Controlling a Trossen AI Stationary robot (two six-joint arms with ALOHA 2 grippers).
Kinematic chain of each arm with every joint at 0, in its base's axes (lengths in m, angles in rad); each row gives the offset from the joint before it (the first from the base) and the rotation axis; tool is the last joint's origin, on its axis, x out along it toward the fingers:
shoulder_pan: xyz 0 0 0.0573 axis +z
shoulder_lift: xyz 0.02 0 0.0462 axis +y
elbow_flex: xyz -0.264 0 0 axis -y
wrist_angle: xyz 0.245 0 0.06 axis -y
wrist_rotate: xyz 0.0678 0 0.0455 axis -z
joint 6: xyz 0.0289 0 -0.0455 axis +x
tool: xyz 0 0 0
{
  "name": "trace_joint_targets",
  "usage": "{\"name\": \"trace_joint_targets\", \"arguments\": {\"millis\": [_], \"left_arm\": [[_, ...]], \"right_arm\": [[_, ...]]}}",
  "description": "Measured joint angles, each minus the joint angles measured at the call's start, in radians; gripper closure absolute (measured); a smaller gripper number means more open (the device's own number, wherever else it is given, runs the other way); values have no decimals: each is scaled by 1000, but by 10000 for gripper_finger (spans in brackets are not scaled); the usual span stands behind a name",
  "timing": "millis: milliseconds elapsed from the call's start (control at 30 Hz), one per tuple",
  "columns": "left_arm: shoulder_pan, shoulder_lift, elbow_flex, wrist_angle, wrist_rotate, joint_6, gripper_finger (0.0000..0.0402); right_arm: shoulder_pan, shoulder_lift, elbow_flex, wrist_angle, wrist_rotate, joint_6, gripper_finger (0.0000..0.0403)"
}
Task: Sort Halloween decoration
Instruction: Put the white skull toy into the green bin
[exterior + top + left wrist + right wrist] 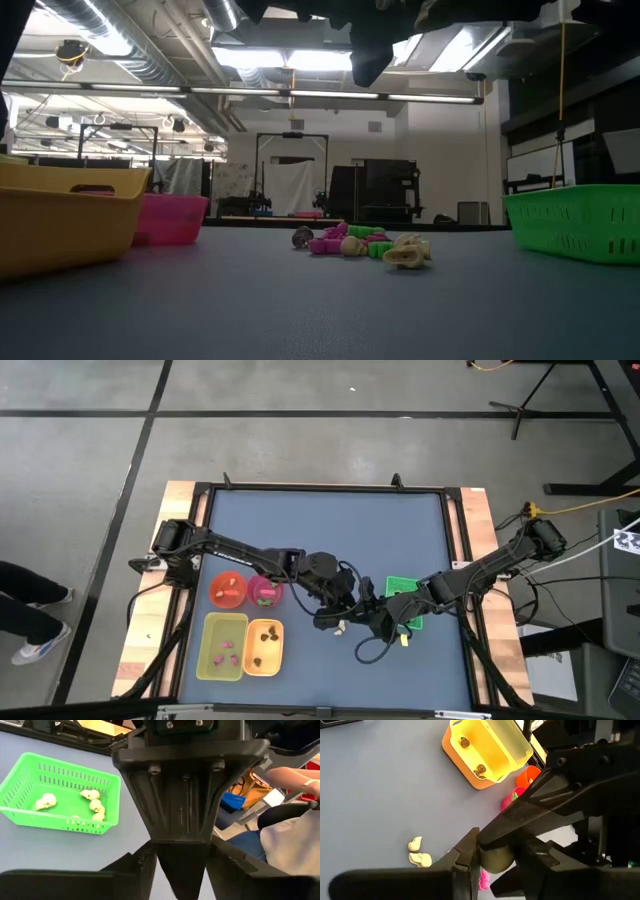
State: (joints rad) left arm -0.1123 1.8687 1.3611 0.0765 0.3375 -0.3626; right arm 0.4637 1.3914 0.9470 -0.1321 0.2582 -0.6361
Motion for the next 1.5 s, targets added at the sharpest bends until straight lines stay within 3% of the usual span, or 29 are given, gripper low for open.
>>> {"name": "trace_joint_targets", "arguments": {"millis": [267, 500, 800, 1033, 1333, 1500], "left_arm": [[6, 0, 0, -10, -2, -1, 206], [22, -2, 0, -21, -6, -1, 194], [28, -3, 1, -50, -22, 6, 193], [27, -3, 1, -57, -22, 6, 193], [27, -3, 1, -82, -24, 43, 193], [26, -3, 1, -132, -91, 69, 193]], "right_arm": [[0, 0, 0, -24, 0, 3, 305], [1, 0, 0, -137, 35, 82, 305], [1, 0, -1, -464, 34, 344, 304], [1, 0, -1, -726, -115, 555, 304], [1, 0, -1, -760, -146, 658, 304], [1, 0, -1, -761, -147, 658, 303]]}}
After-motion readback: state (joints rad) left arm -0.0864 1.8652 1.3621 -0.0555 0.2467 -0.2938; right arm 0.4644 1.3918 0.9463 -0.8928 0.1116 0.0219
